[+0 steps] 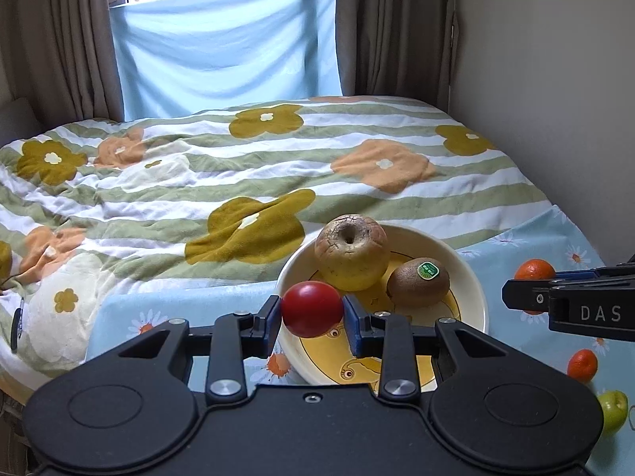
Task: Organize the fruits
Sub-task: 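Carry the tomato and tangerine into the white bowl and release both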
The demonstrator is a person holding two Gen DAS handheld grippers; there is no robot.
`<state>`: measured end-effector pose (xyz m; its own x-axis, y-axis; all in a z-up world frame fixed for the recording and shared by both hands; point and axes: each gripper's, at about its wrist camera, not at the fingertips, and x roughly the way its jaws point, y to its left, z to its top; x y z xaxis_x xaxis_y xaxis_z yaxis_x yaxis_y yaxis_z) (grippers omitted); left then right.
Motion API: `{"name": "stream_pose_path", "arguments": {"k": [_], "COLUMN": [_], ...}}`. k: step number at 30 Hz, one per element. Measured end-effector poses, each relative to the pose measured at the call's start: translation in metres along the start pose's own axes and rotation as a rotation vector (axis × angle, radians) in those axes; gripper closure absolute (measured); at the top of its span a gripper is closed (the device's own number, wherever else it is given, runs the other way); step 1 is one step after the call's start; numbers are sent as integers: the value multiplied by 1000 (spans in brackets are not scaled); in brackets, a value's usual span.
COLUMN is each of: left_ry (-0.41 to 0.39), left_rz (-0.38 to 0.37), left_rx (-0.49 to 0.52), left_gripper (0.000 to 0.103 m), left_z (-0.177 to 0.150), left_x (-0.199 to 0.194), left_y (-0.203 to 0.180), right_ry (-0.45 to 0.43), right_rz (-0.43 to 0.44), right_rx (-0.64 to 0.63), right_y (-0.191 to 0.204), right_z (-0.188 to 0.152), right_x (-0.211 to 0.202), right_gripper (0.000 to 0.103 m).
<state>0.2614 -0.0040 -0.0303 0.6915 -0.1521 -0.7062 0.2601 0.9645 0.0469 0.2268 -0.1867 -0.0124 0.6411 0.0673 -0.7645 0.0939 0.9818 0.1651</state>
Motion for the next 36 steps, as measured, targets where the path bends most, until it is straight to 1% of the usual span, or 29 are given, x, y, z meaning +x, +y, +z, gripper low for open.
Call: {"name": "stream_pose_path", "arguments": {"k": [9,13,17,19,20,21,22,23,26,31,36], "left_ry": [88,104,117,125,122,111,96,83,81,72,72], "left_rz": [-30,-32,-38,-42,-53,-48,-39,-37,-55,-44,-31], "left_rx": [58,92,120,125,124,125,130,133,117,91,36], "left_gripper": [66,66,65,52,36,17,10,7,7,6,6], "left_z": [6,7,7,7,7,8,8,8,8,3,-3], "left_x": [60,76,83,84,82,79,75,71,62,46,34], "left_y": [5,4,1,0,1,0,1,1,7,22,40], "right_ry": [35,48,56,57,56,55,54,52,49,57,74], "right_rz": [-38,-52,-61,-64,-66,-66,-67,-67,-62,-48,-17], "right_rx": [50,70,83,83,83,82,81,79,74,50,28], "right_y": [-1,-3,-5,-4,-4,-3,-3,-3,-3,4,16], "right_z": [5,5,6,7,7,8,9,11,13,15,16], "right_x": [33,43,49,50,49,49,48,47,45,47,55], "right_gripper": [52,52,52,52,52,52,52,52,52,52,52]}}
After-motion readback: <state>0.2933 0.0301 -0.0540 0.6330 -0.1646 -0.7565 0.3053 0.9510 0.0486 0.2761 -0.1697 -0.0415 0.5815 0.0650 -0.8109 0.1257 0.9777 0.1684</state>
